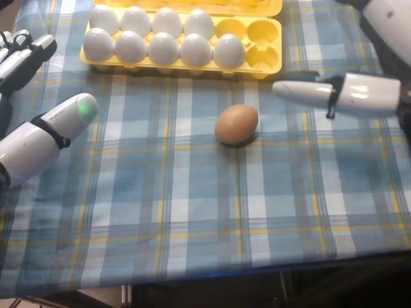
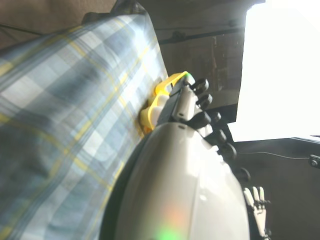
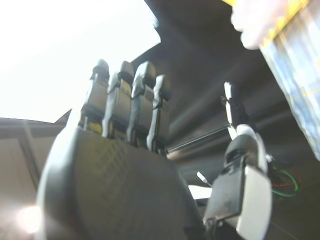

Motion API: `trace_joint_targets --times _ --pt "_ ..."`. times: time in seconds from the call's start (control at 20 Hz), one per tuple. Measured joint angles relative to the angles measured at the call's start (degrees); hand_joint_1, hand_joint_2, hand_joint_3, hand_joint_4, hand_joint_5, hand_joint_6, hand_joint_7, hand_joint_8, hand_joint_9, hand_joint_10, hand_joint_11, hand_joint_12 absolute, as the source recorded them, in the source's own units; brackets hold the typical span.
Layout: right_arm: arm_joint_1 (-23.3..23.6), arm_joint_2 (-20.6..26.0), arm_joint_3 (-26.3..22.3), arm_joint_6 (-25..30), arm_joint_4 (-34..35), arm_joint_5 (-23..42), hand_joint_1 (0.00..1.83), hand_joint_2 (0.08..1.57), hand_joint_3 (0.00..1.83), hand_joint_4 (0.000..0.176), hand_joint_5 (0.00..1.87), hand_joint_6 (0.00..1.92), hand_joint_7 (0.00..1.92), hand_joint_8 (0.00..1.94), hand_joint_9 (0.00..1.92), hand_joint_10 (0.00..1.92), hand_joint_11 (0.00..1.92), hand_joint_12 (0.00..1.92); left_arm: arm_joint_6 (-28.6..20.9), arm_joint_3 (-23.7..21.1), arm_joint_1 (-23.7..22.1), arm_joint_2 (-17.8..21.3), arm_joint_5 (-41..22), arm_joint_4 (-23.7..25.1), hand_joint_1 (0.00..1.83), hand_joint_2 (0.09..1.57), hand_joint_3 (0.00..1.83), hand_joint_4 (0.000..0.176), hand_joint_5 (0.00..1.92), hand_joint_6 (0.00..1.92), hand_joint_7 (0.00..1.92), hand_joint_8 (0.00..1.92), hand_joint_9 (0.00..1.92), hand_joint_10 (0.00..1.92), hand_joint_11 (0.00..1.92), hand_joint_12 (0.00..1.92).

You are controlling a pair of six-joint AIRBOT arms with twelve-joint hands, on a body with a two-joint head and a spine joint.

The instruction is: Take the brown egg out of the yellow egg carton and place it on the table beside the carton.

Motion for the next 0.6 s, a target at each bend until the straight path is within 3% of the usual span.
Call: trace_joint_targets --times 0.05,0.35,0.45,0.6 --pt "-1.62 0.31 -0.68 -0.02 0.55 0.92 0.00 0.90 0.00 0.000 0.27 0.00 0.29 0.00 0.18 0.00 0.16 0.02 0.00 0.00 0.02 0.00 -0.13 -0.07 0.00 1.04 0.00 0.049 0.30 0.00 0.16 0.00 0.07 0.00 0.00 0.00" --pt "-11.72 0.63 -3.41 -0.13 13.68 8.15 0.00 0.81 0.00 0.000 0.10 0.00 0.11 0.00 0.01 0.00 0.00 0.00 0.00 -0.11 0.07 0.00 -0.92 -0.37 0.00 1.04 0.00 0.029 0.31 0.00 0.18 0.00 0.07 0.00 0.00 0.00" --pt "-13.81 0.61 -4.57 -0.13 15.65 10.69 0.00 0.80 0.00 0.000 0.06 0.00 0.08 0.00 0.00 0.00 0.00 0.00 0.00 -0.42 0.07 0.00 -1.01 -0.61 0.00 1.04 0.00 0.035 0.31 0.00 0.17 0.00 0.07 0.00 0.00 0.00" --pt "-14.34 0.44 -4.96 -0.09 16.31 12.98 0.00 0.79 0.00 0.000 0.03 0.00 0.04 0.00 0.00 0.00 0.00 0.00 0.00 -0.59 0.07 -0.07 -1.01 -0.72 0.00 1.04 0.00 0.023 0.32 0.00 0.17 0.00 0.07 0.00 0.00 0.00"
